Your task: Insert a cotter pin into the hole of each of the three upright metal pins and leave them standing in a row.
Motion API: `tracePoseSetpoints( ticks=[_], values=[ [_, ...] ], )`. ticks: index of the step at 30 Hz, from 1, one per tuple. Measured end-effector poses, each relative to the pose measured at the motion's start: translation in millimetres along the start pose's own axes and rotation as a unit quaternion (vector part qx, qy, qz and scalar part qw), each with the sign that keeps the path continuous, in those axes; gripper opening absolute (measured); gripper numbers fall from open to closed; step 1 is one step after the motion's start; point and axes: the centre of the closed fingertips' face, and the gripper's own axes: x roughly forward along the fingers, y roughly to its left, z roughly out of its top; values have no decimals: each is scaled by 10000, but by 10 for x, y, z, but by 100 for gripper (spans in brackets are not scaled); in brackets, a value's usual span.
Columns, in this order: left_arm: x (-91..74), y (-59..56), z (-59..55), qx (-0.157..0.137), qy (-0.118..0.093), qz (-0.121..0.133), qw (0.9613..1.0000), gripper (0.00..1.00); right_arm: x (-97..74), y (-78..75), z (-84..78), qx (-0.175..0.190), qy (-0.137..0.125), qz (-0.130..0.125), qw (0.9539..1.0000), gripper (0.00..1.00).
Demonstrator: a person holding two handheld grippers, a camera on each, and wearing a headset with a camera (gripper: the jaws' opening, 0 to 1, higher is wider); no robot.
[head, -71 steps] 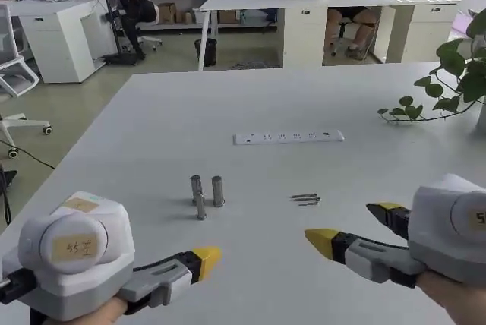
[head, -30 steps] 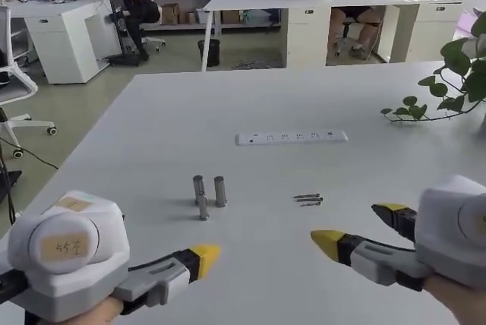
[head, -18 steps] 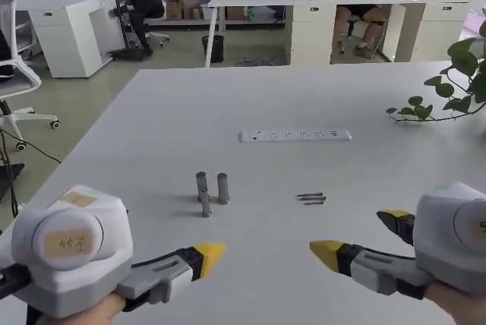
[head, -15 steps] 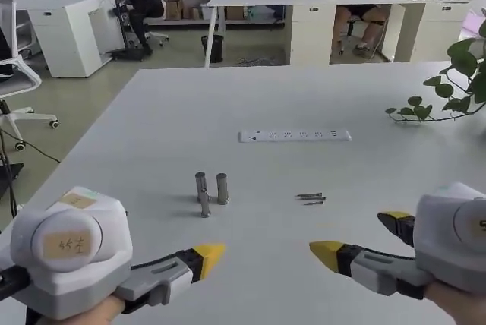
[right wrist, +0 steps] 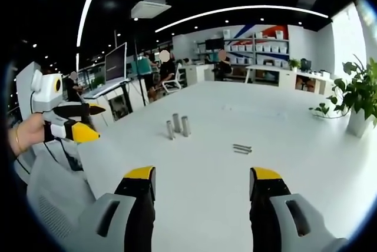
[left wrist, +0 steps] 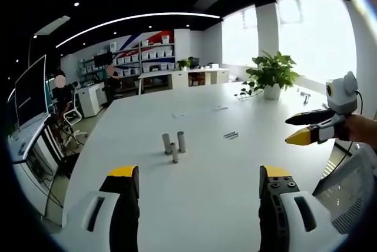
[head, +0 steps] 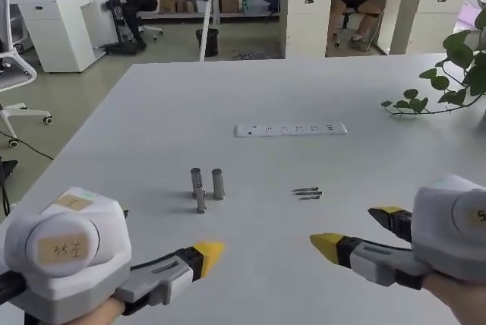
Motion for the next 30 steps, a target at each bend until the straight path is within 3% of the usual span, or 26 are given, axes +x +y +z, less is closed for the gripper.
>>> tracePoseSetpoints(
  ticks=[14,22,30],
  values=[
    [85,-46,-26,-5,-32,-124,9999,81,433,157,85,-328,96,379,9987,57],
    [143,-70,-37,43,-46,-172,9998,79,691,297,189,-539,25,727,9959,49],
    [193,-65,-88,-12,5,-219,9998,78,992,433,259,-636,-54,908,9938,44]
  ],
)
